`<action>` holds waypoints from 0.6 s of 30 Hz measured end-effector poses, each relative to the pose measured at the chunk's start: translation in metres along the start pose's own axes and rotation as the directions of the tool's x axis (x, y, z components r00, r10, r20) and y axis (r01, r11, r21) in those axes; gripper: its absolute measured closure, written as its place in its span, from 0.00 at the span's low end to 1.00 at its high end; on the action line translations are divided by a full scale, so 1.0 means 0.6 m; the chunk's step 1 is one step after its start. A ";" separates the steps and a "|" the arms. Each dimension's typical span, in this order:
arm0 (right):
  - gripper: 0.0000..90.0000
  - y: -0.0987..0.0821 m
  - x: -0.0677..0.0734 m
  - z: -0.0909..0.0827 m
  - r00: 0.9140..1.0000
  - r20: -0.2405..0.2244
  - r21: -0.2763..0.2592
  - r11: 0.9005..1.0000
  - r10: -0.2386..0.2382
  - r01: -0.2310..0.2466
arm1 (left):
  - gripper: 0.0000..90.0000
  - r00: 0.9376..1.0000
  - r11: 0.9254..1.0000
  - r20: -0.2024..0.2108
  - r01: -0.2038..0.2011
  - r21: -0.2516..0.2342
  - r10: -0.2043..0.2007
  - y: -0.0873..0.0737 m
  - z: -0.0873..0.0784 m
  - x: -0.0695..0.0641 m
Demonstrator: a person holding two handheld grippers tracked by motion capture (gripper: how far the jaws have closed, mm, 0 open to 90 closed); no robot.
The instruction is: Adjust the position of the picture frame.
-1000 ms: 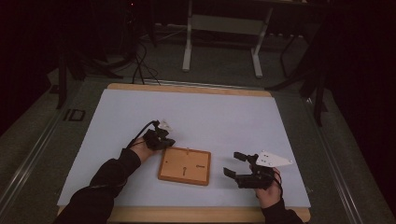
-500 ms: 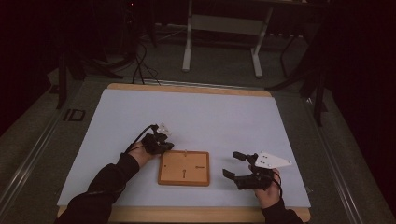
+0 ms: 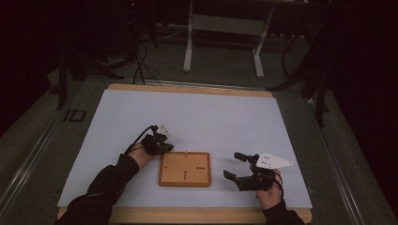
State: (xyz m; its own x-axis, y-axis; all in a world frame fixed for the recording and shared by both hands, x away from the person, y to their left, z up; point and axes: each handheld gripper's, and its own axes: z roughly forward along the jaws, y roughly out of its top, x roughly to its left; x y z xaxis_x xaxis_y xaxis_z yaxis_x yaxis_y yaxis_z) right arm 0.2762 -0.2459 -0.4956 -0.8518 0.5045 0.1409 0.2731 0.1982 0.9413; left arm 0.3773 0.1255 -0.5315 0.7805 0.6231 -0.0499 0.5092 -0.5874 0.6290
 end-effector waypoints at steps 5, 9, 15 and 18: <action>0.18 0.000 0.001 0.000 1.000 0.003 0.003 1.000 -0.004 0.004 | 1.00 1.000 1.000 -0.012 -0.006 -0.018 0.006 -0.006 -0.006 0.000; 0.18 0.000 0.001 0.001 1.000 0.003 0.007 1.000 -0.003 0.003 | 0.97 1.000 0.998 -0.012 -0.005 -0.055 0.004 0.001 -0.018 -0.004; 0.16 0.001 0.003 0.002 0.999 0.007 0.013 0.999 -0.038 0.037 | 0.72 0.999 0.994 0.031 -0.029 -0.103 0.032 0.008 -0.035 -0.015; 0.16 -0.001 0.003 0.002 0.999 0.013 0.017 0.999 -0.046 0.046 | 0.66 0.996 0.987 0.072 -0.041 -0.153 0.053 0.004 -0.046 -0.022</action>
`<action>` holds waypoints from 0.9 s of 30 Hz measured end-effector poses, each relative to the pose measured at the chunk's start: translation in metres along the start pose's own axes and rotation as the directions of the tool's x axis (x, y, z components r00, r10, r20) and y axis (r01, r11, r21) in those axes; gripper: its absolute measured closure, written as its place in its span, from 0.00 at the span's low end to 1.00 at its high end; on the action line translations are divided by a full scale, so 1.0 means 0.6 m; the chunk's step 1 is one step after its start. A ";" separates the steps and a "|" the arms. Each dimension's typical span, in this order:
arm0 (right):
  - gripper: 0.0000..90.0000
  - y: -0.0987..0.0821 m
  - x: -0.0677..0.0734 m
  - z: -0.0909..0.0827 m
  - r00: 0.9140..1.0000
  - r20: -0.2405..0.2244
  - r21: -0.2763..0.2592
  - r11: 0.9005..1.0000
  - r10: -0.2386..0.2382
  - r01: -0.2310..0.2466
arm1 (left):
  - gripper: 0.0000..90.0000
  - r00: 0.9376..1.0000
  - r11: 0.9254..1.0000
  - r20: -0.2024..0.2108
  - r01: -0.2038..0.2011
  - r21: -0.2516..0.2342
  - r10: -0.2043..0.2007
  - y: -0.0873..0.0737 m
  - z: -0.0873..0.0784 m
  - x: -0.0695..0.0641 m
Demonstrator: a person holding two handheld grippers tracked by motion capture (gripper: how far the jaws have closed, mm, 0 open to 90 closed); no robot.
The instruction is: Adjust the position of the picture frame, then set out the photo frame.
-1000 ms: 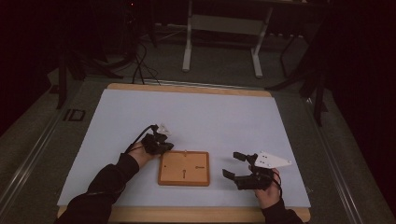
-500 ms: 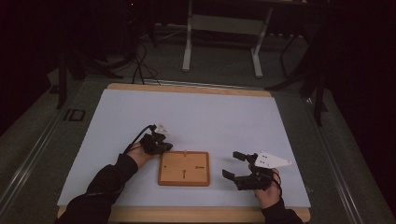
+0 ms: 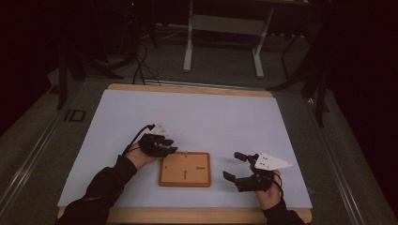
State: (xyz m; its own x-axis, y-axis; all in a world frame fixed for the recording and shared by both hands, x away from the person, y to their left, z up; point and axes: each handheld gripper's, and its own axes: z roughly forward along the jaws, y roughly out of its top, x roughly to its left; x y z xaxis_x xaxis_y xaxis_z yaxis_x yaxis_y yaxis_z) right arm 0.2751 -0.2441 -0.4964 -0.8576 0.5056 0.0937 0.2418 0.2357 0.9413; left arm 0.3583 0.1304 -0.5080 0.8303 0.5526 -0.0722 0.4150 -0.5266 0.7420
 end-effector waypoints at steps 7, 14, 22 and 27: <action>0.14 0.001 0.005 0.002 1.000 -0.016 -0.004 1.000 -0.011 0.011 | 0.63 0.993 0.995 0.089 -0.069 -0.067 0.075 0.005 -0.002 -0.032; 0.14 0.005 0.010 0.000 1.000 -0.004 -0.004 1.000 -0.031 0.031 | 0.65 0.992 0.995 0.103 -0.063 -0.075 0.071 0.013 0.018 -0.037; 0.14 0.004 0.016 0.008 0.999 -0.009 0.015 0.999 -0.032 0.032 | 0.77 0.991 0.995 0.108 -0.075 -0.071 0.082 0.015 0.038 -0.042; 0.14 0.003 0.018 0.011 0.998 -0.033 0.015 0.999 -0.046 0.047 | 0.85 0.990 0.994 0.110 -0.077 -0.075 0.085 0.015 0.041 -0.042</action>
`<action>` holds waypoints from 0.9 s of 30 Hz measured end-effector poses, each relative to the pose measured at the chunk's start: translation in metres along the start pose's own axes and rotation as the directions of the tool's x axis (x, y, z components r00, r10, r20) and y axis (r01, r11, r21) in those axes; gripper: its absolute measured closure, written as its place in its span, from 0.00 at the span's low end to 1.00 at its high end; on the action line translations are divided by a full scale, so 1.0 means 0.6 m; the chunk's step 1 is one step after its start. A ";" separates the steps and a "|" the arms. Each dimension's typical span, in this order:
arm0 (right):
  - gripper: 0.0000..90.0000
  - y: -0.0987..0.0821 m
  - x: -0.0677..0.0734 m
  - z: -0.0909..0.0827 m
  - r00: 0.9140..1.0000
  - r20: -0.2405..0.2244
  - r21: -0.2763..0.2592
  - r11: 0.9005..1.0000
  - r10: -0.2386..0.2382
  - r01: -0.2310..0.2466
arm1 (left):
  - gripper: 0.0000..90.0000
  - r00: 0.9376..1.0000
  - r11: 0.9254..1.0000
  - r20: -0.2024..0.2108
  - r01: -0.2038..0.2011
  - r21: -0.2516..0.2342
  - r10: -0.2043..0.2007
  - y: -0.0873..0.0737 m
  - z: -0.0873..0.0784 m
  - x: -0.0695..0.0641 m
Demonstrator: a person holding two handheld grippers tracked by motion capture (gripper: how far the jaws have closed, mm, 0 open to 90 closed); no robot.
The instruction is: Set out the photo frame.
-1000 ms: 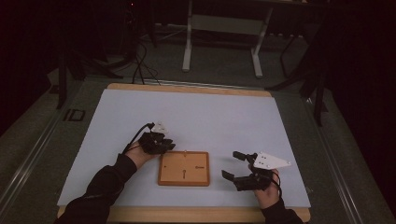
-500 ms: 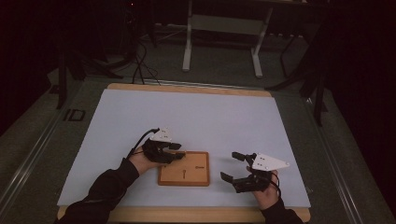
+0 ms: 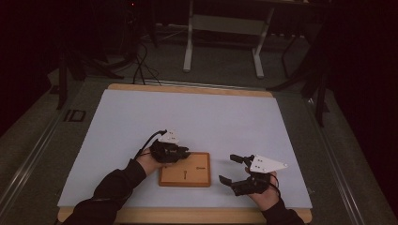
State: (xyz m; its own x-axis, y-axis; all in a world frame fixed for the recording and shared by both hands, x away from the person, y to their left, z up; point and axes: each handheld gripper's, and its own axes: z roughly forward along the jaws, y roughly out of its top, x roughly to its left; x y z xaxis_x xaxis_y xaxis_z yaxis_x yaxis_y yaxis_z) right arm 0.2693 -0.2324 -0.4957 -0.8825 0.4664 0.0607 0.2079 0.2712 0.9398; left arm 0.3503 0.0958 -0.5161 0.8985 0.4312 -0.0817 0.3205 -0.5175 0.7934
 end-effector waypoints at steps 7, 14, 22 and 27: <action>0.15 -0.002 0.003 0.004 1.000 -0.011 0.017 1.000 -0.015 0.015 | 0.91 1.000 1.000 0.003 0.004 0.002 -0.004 -0.001 0.009 0.001; 0.23 -0.003 0.010 0.009 0.999 -0.013 0.048 0.998 -0.048 0.049 | 0.92 1.000 1.000 0.022 0.017 0.012 -0.017 0.000 0.010 0.007; 0.27 0.003 0.039 0.015 0.987 -0.003 0.103 0.982 -0.159 0.159 | 0.92 0.998 0.999 0.050 0.044 0.030 -0.046 0.004 0.010 0.014; 0.41 0.004 0.065 0.023 0.966 0.018 0.156 0.955 -0.258 0.253 | 0.92 0.995 0.997 0.076 0.069 0.030 -0.071 0.005 0.011 0.023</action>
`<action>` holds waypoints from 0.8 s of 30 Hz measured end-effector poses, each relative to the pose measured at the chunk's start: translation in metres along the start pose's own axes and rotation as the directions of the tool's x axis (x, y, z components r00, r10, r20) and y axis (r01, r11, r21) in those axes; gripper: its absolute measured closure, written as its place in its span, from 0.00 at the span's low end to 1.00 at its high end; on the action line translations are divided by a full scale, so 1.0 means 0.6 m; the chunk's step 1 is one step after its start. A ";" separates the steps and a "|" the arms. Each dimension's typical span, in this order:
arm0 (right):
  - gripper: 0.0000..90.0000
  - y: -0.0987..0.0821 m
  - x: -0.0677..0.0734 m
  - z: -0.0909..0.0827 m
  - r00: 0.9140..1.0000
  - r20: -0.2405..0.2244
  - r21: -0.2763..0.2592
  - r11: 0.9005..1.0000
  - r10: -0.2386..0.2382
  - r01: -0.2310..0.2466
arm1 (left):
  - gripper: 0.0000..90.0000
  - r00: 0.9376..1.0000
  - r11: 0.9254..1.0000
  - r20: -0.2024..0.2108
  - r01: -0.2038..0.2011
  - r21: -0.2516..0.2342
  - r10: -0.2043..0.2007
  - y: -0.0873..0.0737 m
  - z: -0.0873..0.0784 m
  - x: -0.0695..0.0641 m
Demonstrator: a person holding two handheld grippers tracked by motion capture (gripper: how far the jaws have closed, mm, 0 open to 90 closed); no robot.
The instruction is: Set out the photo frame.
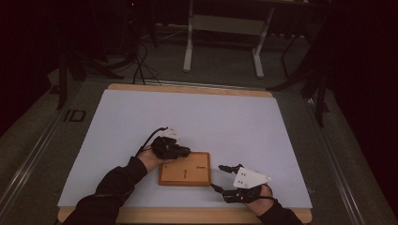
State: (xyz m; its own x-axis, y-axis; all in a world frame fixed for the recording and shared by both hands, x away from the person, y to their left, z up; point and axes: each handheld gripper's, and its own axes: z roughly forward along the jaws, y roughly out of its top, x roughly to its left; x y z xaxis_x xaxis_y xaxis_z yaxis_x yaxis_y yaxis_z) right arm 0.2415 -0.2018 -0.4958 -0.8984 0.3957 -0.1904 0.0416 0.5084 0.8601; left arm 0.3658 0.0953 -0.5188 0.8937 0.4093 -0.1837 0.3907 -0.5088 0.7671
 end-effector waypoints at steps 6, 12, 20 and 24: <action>0.47 0.002 0.017 0.010 0.995 0.008 0.069 0.993 -0.102 0.101 | 0.92 0.999 1.000 0.017 0.027 0.007 -0.027 0.003 0.000 0.006; 0.41 -0.004 0.043 0.028 0.962 0.031 0.167 0.950 -0.273 0.264 | 0.92 0.999 0.999 0.032 0.039 0.026 -0.040 0.007 0.001 0.011; 0.42 -0.015 0.066 0.053 0.874 0.074 0.245 0.858 -0.481 0.452 | 0.93 0.997 0.998 0.049 0.060 0.028 -0.062 0.008 0.001 0.018; 0.44 -0.020 0.068 0.061 0.814 0.099 0.259 0.805 -0.572 0.534 | 0.93 0.995 0.997 0.061 0.078 0.022 -0.079 0.008 0.002 0.022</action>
State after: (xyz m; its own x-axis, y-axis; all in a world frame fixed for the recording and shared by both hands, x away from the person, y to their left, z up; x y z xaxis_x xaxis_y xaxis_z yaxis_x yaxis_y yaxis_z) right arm 0.2202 -0.1638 -0.5315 -0.7122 0.1071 -0.6938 -0.3329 0.8186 0.4681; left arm 0.3798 0.0974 -0.5183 0.8718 0.4013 -0.2811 0.4639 -0.4915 0.7370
